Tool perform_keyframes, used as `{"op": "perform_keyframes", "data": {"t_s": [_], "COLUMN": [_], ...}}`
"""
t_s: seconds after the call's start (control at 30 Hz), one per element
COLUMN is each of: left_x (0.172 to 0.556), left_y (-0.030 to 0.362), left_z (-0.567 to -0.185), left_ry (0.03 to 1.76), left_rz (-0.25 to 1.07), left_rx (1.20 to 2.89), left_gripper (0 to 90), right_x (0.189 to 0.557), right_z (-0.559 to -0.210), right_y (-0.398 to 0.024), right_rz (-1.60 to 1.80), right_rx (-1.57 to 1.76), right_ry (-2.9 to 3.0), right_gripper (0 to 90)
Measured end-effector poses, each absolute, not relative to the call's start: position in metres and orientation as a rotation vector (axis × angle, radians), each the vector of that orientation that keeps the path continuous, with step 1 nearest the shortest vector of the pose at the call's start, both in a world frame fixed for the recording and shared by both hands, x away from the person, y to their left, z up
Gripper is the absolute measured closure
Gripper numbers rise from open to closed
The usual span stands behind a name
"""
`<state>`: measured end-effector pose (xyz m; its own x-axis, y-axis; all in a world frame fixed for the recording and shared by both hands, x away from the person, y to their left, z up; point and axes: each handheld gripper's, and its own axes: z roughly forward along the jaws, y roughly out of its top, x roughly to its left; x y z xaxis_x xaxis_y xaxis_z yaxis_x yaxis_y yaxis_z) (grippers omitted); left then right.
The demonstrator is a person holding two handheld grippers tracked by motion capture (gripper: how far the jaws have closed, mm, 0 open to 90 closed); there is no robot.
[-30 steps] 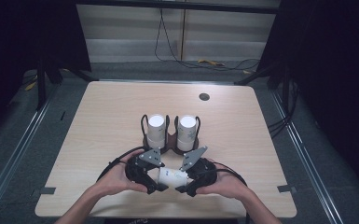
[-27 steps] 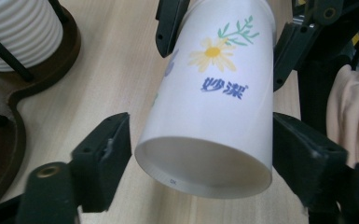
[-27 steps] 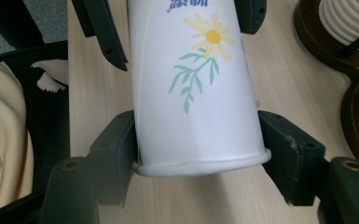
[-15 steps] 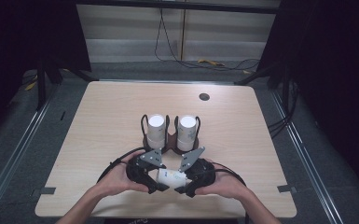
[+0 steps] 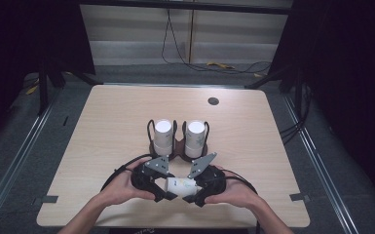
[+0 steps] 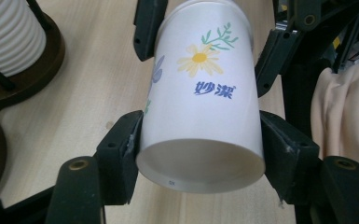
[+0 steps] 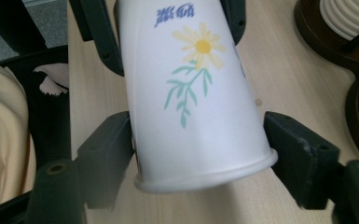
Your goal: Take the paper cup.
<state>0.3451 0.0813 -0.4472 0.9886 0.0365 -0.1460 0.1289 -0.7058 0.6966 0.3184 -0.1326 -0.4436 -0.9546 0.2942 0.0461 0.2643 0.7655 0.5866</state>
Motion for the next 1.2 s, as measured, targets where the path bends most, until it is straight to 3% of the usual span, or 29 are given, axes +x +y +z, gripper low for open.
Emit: {"op": "perform_keyframes", "data": {"t_s": [0.5,1.2], "left_x": [0.346,0.349], "left_y": [0.084,0.092], "left_z": [-0.447,-0.457], "left_ry": [0.162,0.276], "left_rz": [-0.174,-0.192], "left_rx": [2.287,2.227], "left_gripper": [36.5,36.3], "right_x": [0.317,0.311], "right_z": [-0.445,-0.45], "right_y": [-0.148,-0.168], "right_rz": [1.089,1.271], "right_rx": [0.579,0.726], "right_ry": [2.822,2.714], "right_gripper": [16.8,15.9]}}
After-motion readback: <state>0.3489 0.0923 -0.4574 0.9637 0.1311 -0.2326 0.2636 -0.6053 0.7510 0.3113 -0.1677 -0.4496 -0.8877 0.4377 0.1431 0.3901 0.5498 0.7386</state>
